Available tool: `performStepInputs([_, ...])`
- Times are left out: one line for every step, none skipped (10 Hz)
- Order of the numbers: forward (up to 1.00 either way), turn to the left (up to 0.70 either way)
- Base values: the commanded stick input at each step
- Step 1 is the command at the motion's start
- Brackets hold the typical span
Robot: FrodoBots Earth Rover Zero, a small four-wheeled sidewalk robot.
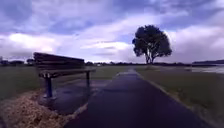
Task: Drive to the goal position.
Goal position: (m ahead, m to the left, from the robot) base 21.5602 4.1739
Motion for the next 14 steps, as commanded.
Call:
performStepInputs([0.7,-0.14])
performStepInputs([0.7,0.0])
performStepInputs([0.7,0.0])
performStepInputs([0.7,0.0])
performStepInputs([0.7,0.0])
performStepInputs([0.7,0.0])
performStepInputs([0.7,0.0])
performStepInputs([0.7,0.0])
performStepInputs([0.7,0.0])
performStepInputs([0.7,0.0])
performStepInputs([0.7,-0.14])
performStepInputs([0.7,-0.14])
performStepInputs([0.7,-0.14])
performStepInputs([0.7,-0.14])
